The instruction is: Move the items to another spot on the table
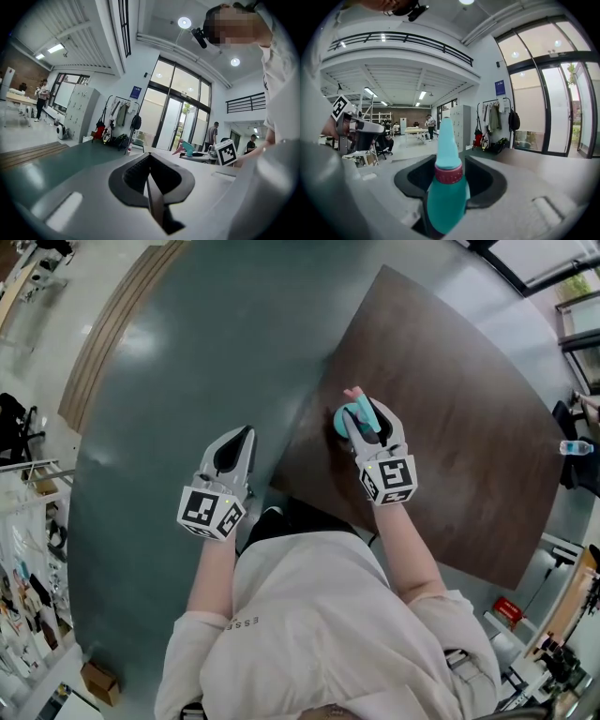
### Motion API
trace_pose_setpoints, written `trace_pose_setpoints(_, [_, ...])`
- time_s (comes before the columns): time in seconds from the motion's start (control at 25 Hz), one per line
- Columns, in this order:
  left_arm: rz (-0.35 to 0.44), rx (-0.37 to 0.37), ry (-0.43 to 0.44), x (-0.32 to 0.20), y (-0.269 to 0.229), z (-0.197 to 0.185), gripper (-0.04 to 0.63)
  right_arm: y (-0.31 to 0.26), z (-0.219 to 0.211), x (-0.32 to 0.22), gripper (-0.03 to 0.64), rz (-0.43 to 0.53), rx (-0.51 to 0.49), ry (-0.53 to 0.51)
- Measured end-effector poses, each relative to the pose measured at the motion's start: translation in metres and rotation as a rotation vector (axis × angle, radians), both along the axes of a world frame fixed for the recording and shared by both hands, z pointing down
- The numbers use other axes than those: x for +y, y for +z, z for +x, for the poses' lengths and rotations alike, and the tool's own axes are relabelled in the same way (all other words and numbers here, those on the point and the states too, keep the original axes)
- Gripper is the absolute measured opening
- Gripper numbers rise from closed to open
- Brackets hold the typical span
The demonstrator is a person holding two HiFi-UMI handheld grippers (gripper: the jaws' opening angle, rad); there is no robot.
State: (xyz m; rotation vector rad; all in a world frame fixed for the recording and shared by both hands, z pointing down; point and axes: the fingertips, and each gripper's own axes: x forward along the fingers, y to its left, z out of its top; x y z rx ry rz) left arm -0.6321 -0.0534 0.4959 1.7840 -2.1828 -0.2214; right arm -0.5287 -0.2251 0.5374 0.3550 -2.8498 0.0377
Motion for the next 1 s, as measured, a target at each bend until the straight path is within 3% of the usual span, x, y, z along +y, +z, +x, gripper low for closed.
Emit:
trace_pose_setpoints(0.48, [0.014, 0.008, 0.079, -0.016, 0.024, -0.002, 0.015, 0.018, -0.006, -0.005, 0.184, -0.024, -0.021, 0.069])
trace_pose_setpoints(0.6, [0.016, 0.012, 0.088, -0.009, 0.015, 0.002, 0.015, 0.013, -0.001, -0.009, 0.267, -0.010, -0.005, 0.101])
trace_pose_setpoints(0.8, [0.044, -0.006, 0.134, 0.005, -0.016, 0.005, 0.015, -0.029, 0.024, -0.006, 0.279, 0.038, -0.050, 0.198])
trace_pose_setpoints(1.0, [0.075, -0.006, 0.207, 0.027, -0.044, 0.022, 0.015, -0.071, 0.072, 0.031, 0.279, 0.108, -0.117, 0.302])
